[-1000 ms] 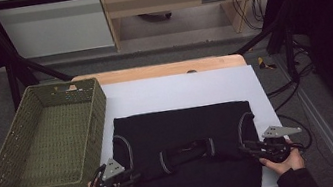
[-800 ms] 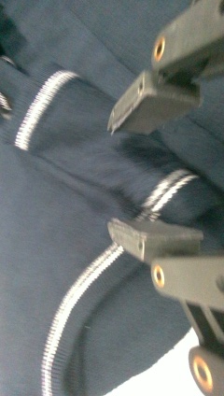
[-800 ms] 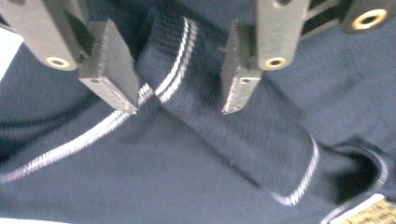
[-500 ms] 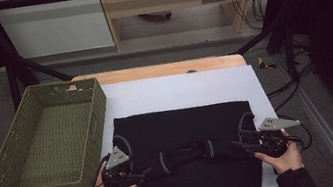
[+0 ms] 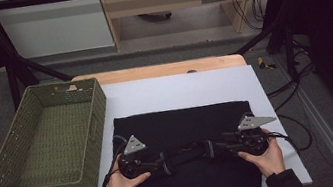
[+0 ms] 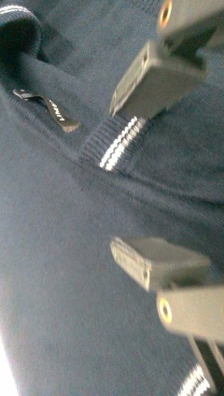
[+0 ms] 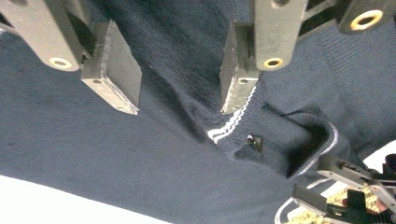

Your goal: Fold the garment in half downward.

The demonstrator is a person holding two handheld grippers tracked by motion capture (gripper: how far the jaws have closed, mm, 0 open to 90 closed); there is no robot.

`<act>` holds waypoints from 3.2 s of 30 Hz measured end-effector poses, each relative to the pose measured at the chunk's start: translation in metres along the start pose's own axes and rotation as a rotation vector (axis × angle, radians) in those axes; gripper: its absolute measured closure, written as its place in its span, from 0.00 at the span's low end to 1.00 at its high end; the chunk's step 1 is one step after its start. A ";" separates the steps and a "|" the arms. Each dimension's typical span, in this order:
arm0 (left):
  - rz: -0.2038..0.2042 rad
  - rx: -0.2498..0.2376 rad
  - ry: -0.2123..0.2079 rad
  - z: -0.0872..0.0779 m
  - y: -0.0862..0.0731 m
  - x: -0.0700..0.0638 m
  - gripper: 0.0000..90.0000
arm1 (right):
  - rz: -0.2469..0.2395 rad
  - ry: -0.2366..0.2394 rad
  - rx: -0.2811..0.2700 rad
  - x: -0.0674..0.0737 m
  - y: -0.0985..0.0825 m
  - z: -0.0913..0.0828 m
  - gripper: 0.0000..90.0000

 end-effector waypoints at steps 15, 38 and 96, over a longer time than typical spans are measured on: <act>0.005 0.043 0.006 -0.005 -0.008 -0.005 0.93 | -0.011 0.037 0.108 0.008 -0.013 0.003 0.95; 0.089 0.059 -0.039 -0.019 -0.017 -0.028 0.82 | 0.006 0.030 0.077 0.006 -0.013 -0.011 0.94; -0.108 0.074 0.089 -0.098 -0.063 -0.015 0.92 | 0.110 -0.090 0.174 -0.006 -0.074 -0.069 0.94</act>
Point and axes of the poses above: each handheld gripper's, and its own axes: z roughly forward along the jaws, y roughly out of its top, x roughly to its left, the point moved 7 cm from there along z, roughly forward along the jaws, and after that the axes turned 1 degree about -z, right-handed, at the moved point
